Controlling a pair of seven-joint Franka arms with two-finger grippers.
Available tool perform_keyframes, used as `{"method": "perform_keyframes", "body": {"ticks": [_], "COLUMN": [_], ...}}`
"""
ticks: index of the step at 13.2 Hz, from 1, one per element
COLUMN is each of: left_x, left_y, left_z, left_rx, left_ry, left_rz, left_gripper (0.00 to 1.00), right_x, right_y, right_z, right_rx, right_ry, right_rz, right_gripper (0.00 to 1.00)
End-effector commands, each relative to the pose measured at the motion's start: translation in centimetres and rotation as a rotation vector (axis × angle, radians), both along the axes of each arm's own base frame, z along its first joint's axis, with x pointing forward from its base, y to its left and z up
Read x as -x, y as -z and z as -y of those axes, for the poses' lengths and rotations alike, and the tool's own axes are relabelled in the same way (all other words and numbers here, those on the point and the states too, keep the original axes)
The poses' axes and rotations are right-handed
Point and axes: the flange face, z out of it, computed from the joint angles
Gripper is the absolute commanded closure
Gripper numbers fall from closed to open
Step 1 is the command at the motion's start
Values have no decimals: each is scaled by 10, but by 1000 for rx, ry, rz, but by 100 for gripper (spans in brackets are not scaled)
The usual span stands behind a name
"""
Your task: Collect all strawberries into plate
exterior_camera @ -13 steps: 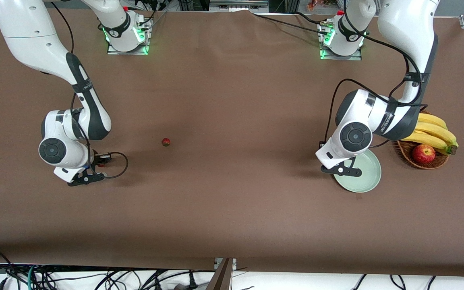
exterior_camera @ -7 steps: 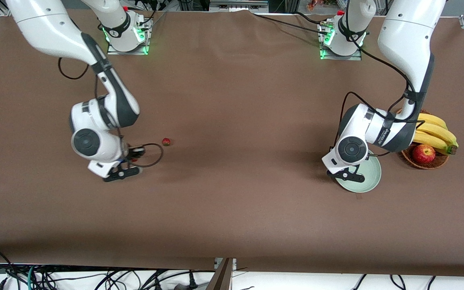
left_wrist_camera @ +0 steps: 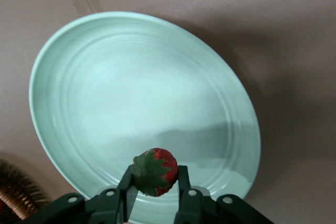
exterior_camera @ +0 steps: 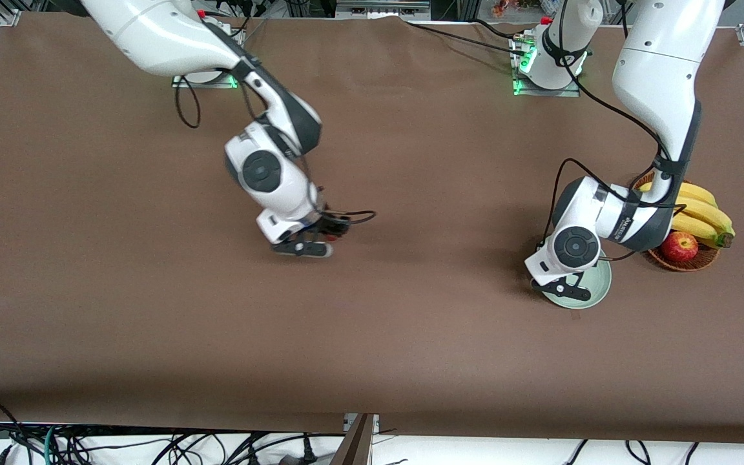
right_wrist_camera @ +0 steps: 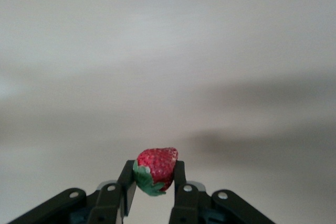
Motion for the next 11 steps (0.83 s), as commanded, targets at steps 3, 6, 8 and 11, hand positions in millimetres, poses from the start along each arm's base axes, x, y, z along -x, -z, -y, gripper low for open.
{"method": "perform_keyframes", "body": {"ticks": [3,6,8,11], "left_x": [-6,-8,-10,-9], "left_y": [-32,-48,-60,-69], "left_z": [6,12,18,25], "left_rx": [24,85,148,234], "left_ry": [15,-33,-85,-158], "left_rz": [35,49,57,48], "left_gripper": [0,0,0,0], "right_x": [24,39,44,45], "right_y": [43,73,86,81], "right_z": [-120,-160,-168,-171], "right_rx": [-250,-345,-363,-372], "right_ry": [217,245,250,246], "right_rz": [-7,8,8,16], "right_gripper": [89,89,81,0]}}
